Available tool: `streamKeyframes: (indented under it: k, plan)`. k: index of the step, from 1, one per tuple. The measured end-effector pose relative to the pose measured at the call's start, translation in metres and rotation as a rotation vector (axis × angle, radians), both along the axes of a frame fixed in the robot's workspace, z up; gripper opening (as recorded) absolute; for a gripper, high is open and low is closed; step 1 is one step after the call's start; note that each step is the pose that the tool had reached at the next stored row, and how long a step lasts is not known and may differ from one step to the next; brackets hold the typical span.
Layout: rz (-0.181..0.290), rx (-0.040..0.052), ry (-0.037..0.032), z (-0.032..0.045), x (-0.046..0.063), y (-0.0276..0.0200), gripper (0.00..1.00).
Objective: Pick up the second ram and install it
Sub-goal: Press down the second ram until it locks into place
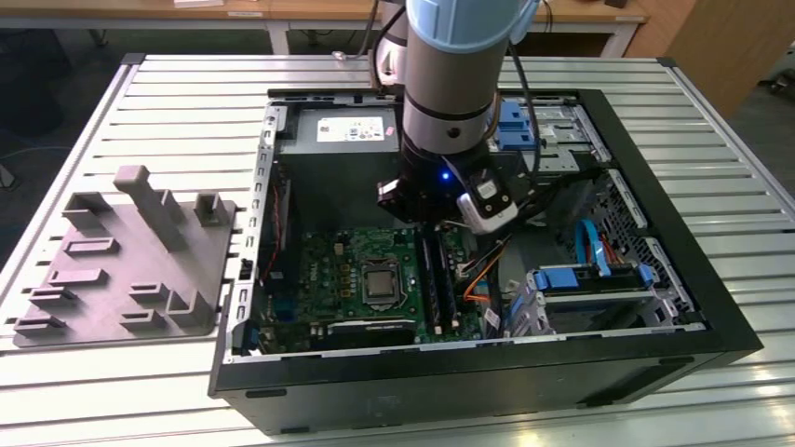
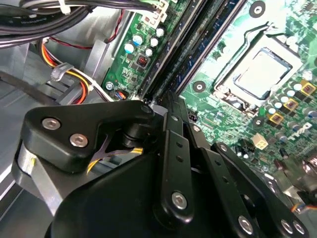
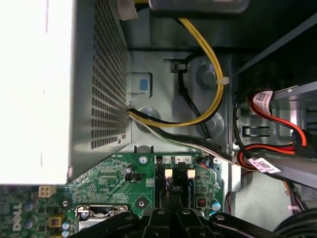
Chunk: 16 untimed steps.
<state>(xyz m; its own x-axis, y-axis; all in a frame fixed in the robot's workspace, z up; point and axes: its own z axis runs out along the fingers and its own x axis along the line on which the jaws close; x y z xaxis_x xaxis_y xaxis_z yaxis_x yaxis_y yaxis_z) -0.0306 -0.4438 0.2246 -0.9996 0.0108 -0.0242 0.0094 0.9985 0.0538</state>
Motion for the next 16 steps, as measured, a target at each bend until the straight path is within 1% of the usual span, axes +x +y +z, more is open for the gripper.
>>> streamKeyframes:
  k: [4,6,12,14,16]
  plan:
    - [0.000,0.0000,0.0000,0.0082,0.0000,0.0000,0.10]
    - [0.000,0.0000,0.0000,0.0103,0.0000,0.0000,0.10]
    - [0.000,-0.0002,0.0001,0.0107,0.0000,-0.0005,0.10]
    - [0.000,0.0000,0.0001,0.0107,0.0000,-0.0024,0.10]
    - [0.000,0.0001,0.0000,0.0106,0.0000,-0.0052,0.10]
